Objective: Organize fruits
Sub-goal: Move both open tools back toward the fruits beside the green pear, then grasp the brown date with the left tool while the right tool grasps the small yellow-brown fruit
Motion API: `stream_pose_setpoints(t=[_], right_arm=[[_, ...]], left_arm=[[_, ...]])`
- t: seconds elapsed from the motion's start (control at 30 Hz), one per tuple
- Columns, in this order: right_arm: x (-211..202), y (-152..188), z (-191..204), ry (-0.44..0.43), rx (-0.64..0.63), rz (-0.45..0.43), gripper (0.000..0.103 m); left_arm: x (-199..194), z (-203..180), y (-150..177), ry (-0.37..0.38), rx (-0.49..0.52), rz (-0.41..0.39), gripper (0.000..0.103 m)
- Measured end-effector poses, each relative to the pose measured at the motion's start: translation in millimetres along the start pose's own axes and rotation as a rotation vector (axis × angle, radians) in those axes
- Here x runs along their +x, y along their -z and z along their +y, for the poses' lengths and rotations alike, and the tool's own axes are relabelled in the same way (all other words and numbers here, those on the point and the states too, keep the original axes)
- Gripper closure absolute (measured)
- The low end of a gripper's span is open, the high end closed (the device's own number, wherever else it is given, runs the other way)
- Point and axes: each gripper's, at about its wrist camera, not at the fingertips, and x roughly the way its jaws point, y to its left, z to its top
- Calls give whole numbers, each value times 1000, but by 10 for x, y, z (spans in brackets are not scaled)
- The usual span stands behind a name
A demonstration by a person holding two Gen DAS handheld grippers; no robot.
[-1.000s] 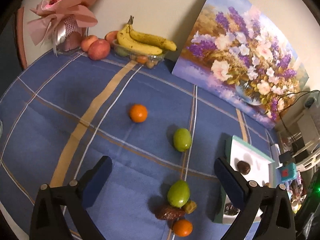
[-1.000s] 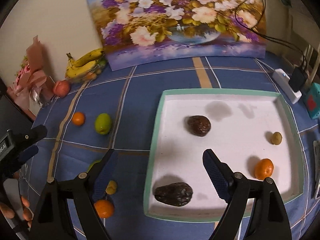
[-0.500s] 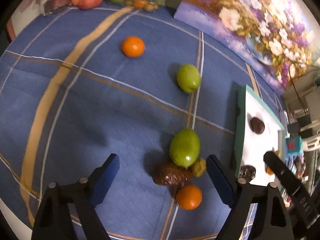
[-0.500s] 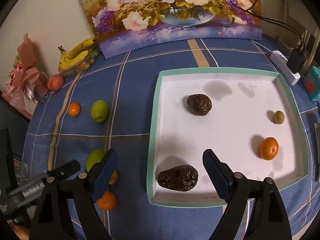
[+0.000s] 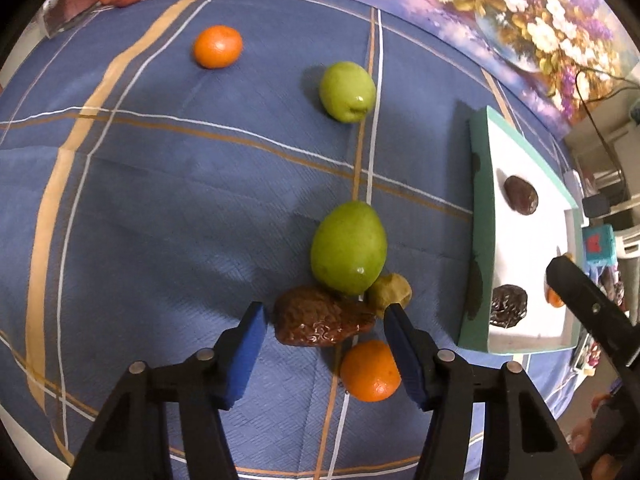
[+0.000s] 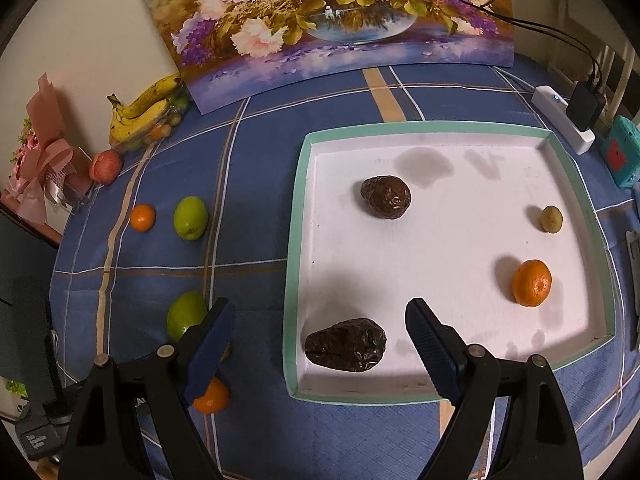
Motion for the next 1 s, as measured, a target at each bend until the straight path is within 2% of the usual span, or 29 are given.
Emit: stream_pose_setpoints(t=[0.07, 0.3, 0.43, 0.63, 0.83, 1.0], right_arm=[[6, 2, 5, 1, -2, 3, 16], [49, 3, 0, 7, 0, 15, 16], [83, 9, 1, 7, -2, 24, 16], [93, 10, 25, -6, -7, 22, 16], [57, 16, 112, -42, -26, 4, 16], [73, 44, 260, -73, -70, 5, 24]], left_arm=[[41, -22, 6, -8, 10, 12, 45], [32, -22, 1, -1, 4, 9, 50], [-80, 82, -11, 29, -19, -11, 59], [-231, 163, -24, 54, -45, -54, 59], [-507, 314, -59, 105, -115, -146, 60], [-722, 559, -92, 77, -201, -239, 60]])
